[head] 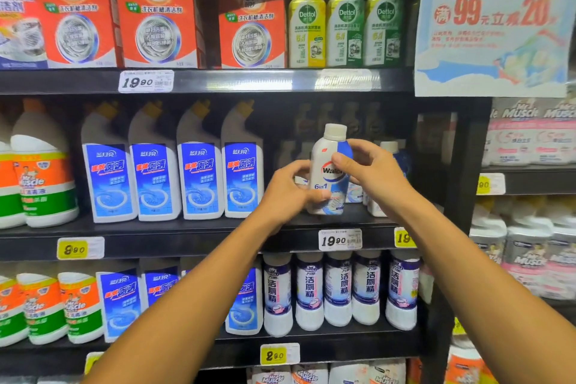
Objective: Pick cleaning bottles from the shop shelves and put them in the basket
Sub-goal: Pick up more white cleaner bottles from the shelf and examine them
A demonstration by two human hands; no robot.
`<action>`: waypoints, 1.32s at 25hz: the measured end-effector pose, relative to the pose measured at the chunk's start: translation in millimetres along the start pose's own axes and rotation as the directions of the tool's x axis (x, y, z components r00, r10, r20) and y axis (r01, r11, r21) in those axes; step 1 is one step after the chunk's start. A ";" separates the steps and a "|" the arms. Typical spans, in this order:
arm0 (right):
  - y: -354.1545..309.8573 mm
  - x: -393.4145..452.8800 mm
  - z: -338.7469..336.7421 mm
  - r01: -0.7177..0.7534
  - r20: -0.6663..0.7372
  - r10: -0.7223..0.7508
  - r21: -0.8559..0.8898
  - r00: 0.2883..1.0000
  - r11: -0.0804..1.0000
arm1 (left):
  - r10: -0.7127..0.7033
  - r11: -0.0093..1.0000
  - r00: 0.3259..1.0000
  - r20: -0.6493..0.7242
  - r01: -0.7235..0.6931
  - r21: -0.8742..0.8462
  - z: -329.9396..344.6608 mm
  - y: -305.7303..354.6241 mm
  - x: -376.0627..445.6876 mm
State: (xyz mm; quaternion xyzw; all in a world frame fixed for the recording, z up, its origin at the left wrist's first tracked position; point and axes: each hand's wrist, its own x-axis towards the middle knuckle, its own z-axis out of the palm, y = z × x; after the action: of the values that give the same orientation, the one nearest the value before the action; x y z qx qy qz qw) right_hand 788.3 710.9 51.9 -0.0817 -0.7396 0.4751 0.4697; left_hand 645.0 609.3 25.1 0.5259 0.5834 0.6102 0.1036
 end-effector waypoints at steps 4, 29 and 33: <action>16.8 1.4 -25.0 -0.046 -0.071 0.035 -0.156 0.997 0.987 | -0.037 0.999 0.999 -0.003 0.037 0.026 31.8 -16.0 21.4; 46.9 10.3 -86.5 -0.011 -0.332 -0.181 -0.504 0.926 0.864 | -0.076 0.968 0.997 -0.021 0.079 0.239 64.2 -43.5 42.3; 62.7 6.7 -89.9 -0.096 -0.329 -0.043 -0.396 0.943 0.913 | 0.040 0.986 0.982 -0.182 -0.009 0.168 57.7 -37.6 26.4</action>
State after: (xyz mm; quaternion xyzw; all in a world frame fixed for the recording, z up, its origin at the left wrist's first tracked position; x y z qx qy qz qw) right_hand 833.6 804.4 16.8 -0.2662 -0.7317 0.2968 0.5529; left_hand 659.5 674.9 -5.5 0.4809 0.6329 0.6067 -0.0029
